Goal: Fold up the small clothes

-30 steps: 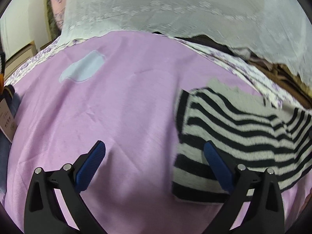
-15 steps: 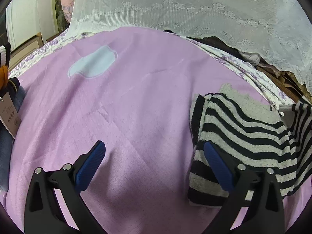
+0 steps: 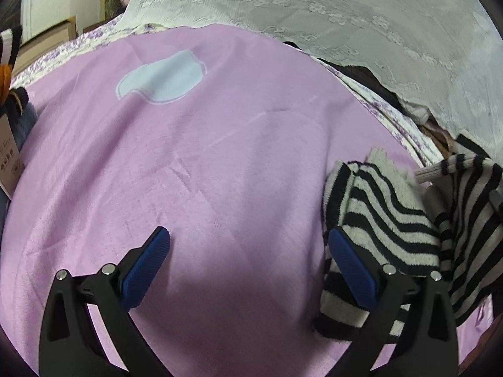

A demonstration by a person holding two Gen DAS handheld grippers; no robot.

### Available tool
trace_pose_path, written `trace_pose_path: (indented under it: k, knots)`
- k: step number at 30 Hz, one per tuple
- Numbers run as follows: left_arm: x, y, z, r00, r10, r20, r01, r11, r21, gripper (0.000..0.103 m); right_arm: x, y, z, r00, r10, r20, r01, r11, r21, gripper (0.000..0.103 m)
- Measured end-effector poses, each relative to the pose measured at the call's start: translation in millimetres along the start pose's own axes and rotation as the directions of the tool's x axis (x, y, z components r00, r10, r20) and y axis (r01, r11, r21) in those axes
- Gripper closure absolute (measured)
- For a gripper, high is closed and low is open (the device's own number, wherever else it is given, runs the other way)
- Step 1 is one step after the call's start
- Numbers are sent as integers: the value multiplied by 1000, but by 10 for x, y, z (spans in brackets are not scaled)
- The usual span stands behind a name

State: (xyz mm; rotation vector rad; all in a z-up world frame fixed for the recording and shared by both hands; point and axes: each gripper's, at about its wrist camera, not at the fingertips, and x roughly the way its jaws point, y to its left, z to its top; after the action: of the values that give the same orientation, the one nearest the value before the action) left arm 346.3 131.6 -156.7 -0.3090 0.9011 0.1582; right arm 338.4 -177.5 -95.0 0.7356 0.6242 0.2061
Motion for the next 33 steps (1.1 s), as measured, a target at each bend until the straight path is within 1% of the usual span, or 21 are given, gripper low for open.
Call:
trace_pose_path:
  k: [3, 6, 10, 12, 15, 18, 20, 21, 22, 25, 27, 28, 31, 33]
  knots:
    - [21, 69, 27, 1000, -13, -10, 12, 999, -33, 4, 148, 169, -174, 999, 12, -46, -13, 999, -39, 79]
    - [31, 107, 41, 1000, -19, -15, 18, 999, -51, 4, 241, 258, -353, 996, 0, -87, -7, 996, -86, 79]
    - [26, 95, 49, 1000, -7, -7, 6, 999, -46, 4, 292, 353, -641, 991, -33, -131, 11, 986, -165, 78]
    - [31, 87, 44, 1000, -6, -8, 6, 999, -40, 4, 319, 406, -789, 986, -61, -156, 25, 975, -223, 78]
    - [57, 80, 44, 1000, -6, -16, 5, 999, -35, 4, 332, 450, -933, 981, -99, -165, 49, 957, -285, 78]
    - [79, 97, 54, 1000, -7, -22, 6, 999, -38, 4, 398, 507, -1074, 971, -168, -171, 89, 914, -396, 78]
    - [85, 110, 55, 1000, -6, -23, 5, 999, -40, 4, 423, 554, -1150, 966, -202, -163, 108, 883, -456, 75]
    - [87, 113, 55, 1000, -5, -23, 4, 999, -40, 4, 443, 596, -1189, 963, -219, -159, 115, 863, -493, 73]
    - [86, 116, 53, 1000, -4, -23, 3, 999, -41, 5, 466, 649, -1219, 962, -227, -153, 115, 844, -524, 67]
    - [91, 140, 73, 1000, -7, -24, 6, 999, -47, 4, 415, 720, -1301, 962, -212, -169, 76, 810, -582, 50]
    - [89, 162, 91, 1000, -9, -23, 8, 999, -54, 4, 303, 743, -1352, 965, -198, -171, 50, 782, -622, 45]
    - [84, 178, 97, 1000, -10, -21, 9, 998, -58, 4, 205, 765, -1376, 969, -185, -162, 38, 763, -645, 45]
    - [41, 222, 111, 999, -28, -17, 26, 997, -76, 4, -60, 823, -1364, 982, -121, -145, -11, 732, -681, 45]
    - [-30, 213, 113, 999, -44, -3, 44, 996, -76, 4, -305, 825, -1324, 993, -87, -77, 6, 699, -715, 50]
